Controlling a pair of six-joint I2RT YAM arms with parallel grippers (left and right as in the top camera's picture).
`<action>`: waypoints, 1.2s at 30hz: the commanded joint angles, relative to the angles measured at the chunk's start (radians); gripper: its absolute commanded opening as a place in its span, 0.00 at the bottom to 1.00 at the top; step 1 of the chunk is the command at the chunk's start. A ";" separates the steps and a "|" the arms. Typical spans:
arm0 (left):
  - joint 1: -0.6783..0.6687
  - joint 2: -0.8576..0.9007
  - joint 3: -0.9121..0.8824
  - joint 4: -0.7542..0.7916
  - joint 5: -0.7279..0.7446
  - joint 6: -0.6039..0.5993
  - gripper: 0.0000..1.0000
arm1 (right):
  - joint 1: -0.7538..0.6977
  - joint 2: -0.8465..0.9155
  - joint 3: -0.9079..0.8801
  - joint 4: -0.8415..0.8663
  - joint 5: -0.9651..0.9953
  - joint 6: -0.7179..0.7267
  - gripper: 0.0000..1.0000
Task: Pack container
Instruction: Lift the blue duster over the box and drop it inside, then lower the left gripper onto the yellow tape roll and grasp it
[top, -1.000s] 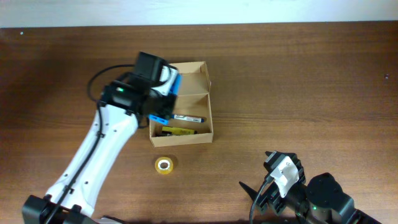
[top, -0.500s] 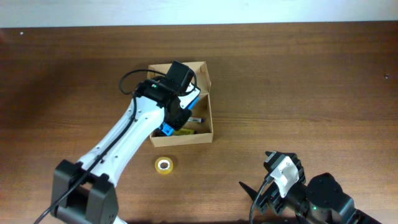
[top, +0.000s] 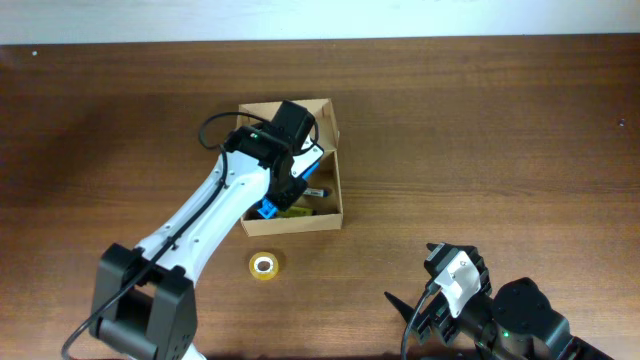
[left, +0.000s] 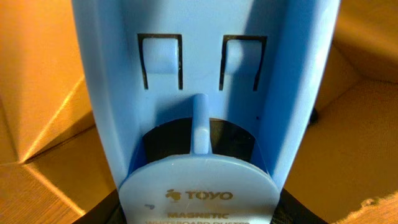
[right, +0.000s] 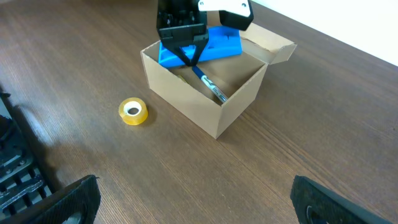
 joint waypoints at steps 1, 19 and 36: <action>-0.009 0.050 0.018 -0.001 -0.011 0.020 0.50 | 0.003 -0.005 0.001 0.003 0.012 0.009 0.99; -0.010 0.090 0.020 0.006 -0.003 0.019 0.66 | 0.003 -0.005 0.001 0.003 0.012 0.009 0.99; 0.022 -0.371 0.111 -0.289 0.023 -0.738 0.66 | 0.003 -0.005 0.001 0.003 0.012 0.009 0.99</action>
